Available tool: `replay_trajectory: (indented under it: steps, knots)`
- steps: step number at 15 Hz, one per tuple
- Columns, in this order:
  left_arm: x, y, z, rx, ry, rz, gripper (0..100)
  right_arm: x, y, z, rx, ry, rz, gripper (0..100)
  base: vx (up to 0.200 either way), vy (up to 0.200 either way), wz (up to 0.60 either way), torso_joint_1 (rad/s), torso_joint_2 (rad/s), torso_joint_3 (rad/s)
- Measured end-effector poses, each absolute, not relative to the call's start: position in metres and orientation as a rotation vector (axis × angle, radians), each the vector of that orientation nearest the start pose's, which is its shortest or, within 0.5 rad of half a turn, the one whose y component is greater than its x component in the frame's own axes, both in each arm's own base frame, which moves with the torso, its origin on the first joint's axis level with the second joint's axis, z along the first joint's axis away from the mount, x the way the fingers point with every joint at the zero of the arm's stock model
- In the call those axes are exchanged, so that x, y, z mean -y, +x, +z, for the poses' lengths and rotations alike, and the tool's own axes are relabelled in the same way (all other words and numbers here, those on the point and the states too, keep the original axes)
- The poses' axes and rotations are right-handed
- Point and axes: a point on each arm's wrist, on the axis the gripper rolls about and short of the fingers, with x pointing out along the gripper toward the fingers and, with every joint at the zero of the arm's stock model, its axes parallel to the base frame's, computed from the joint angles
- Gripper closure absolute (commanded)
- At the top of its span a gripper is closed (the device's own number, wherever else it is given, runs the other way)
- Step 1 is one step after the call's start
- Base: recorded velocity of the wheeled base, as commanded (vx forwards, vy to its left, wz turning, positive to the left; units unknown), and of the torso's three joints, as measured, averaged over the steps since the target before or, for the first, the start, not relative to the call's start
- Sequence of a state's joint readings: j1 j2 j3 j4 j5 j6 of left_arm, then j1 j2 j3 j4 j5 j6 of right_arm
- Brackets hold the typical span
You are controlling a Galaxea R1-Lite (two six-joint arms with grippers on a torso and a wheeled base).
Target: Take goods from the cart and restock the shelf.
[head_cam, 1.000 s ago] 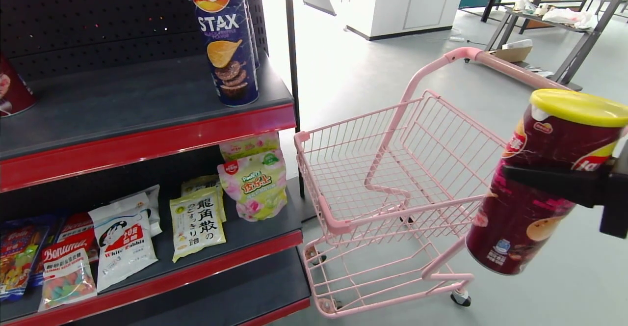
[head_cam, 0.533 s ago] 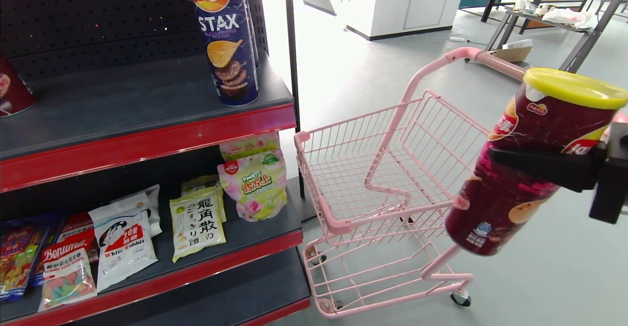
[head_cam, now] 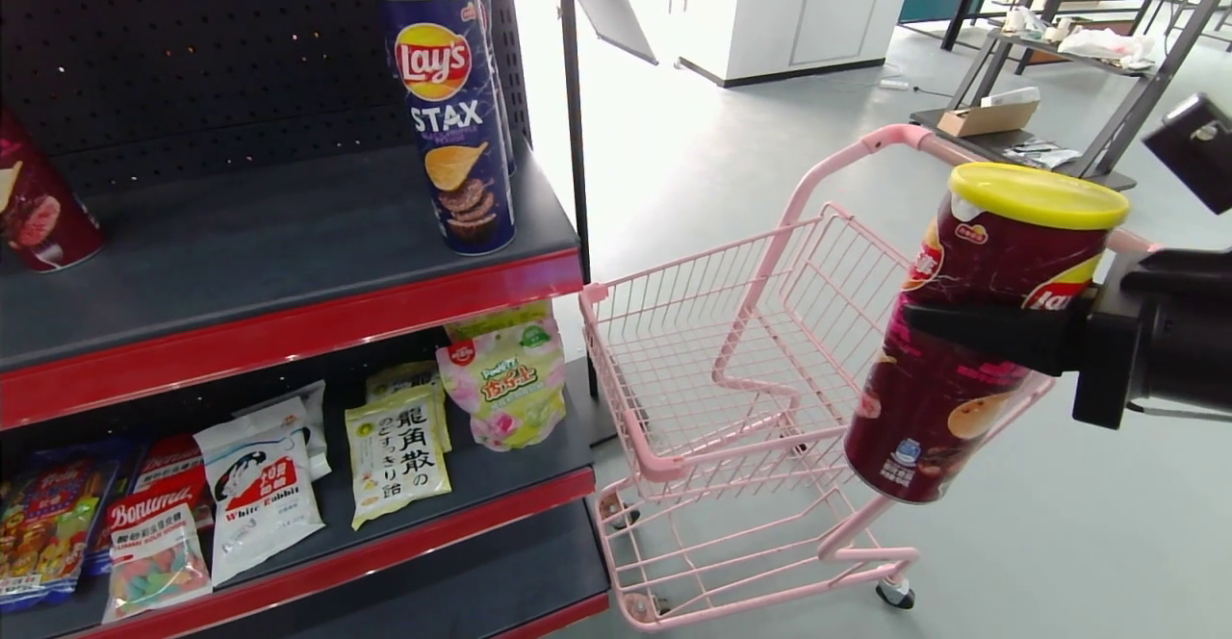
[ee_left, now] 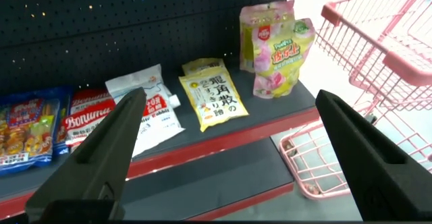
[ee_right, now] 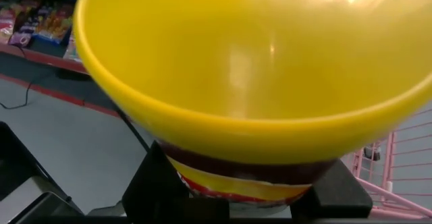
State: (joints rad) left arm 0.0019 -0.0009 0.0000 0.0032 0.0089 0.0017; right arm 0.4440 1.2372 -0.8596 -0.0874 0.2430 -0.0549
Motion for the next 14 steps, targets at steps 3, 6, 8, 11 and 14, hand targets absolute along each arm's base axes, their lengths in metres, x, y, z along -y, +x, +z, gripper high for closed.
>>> replay_trajectory:
  steps: [3,6,8,11,14]
  knots:
    - [-0.0001,-0.0229,0.0752,-0.002,0.002,0.01,0,-0.0906,0.1697,0.2593,-0.281,-0.085,0.708,100,0.0,0.0,0.0,0.191,-0.57,-0.375]
    - [-0.0002,-0.0229,0.0751,-0.002,0.002,0.011,0,-0.0921,0.171,0.2592,-0.284,-0.086,0.711,100,0.0,0.0,0.0,0.227,-0.61,-0.383]
    - [-0.0002,-0.0229,0.0752,-0.001,0.002,0.011,0,-0.0923,0.1712,0.259,-0.285,-0.086,0.712,100,0.0,0.0,0.0,0.185,-0.48,-0.298]
    - [-0.0002,-0.0229,0.0751,-0.002,0.002,0.011,0,-0.0924,0.1714,0.2588,-0.286,-0.086,0.71,100,0.0,0.0,0.0,0.163,-0.41,-0.245]
    - [-0.0002,-0.0229,0.0751,-0.002,0.002,0.011,0,-0.0923,0.1715,0.2577,-0.29,-0.087,0.709,100,0.0,0.0,0.0,0.158,-0.38,-0.225]
